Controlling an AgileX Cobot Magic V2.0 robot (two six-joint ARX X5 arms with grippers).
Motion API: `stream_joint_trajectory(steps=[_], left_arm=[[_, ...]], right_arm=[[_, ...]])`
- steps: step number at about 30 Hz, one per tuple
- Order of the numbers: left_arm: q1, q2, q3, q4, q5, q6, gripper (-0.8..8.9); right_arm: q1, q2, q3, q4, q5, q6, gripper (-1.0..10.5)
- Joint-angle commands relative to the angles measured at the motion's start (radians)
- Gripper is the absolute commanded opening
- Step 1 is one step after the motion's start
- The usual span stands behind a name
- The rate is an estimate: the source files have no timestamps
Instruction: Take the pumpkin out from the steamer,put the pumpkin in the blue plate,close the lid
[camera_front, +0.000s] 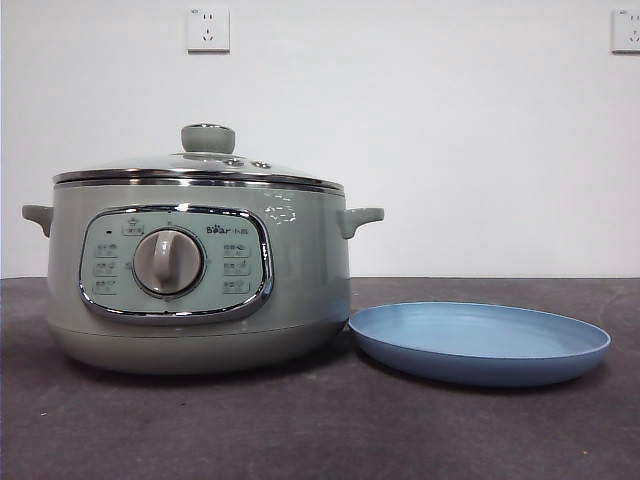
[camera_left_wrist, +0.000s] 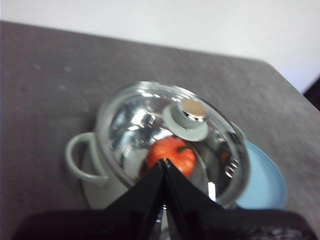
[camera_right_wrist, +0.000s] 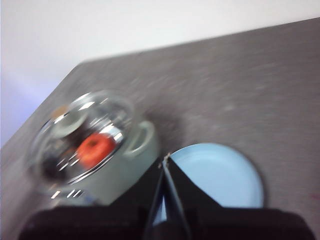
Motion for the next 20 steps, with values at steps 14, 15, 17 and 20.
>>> stream_joint_trajectory(steps=[14, 15, 17, 20], left_arm=[[-0.048, 0.139, 0.165, -0.074, 0.161, 0.058, 4.45], [-0.055, 0.143, 0.165, -0.074, 0.154, 0.058, 4.45], [-0.071, 0.159, 0.165, -0.066, 0.141, 0.055, 4.45], [-0.104, 0.192, 0.165, -0.045, 0.099, 0.043, 4.45]], right_arm=[[0.002, 0.238, 0.164, -0.156, -0.192, -0.158, 4.8], [0.002, 0.241, 0.164, -0.156, -0.192, -0.157, 5.2], [0.002, 0.245, 0.164, -0.155, -0.191, -0.157, 5.4], [0.002, 0.245, 0.164, -0.155, -0.191, -0.156, 5.4]])
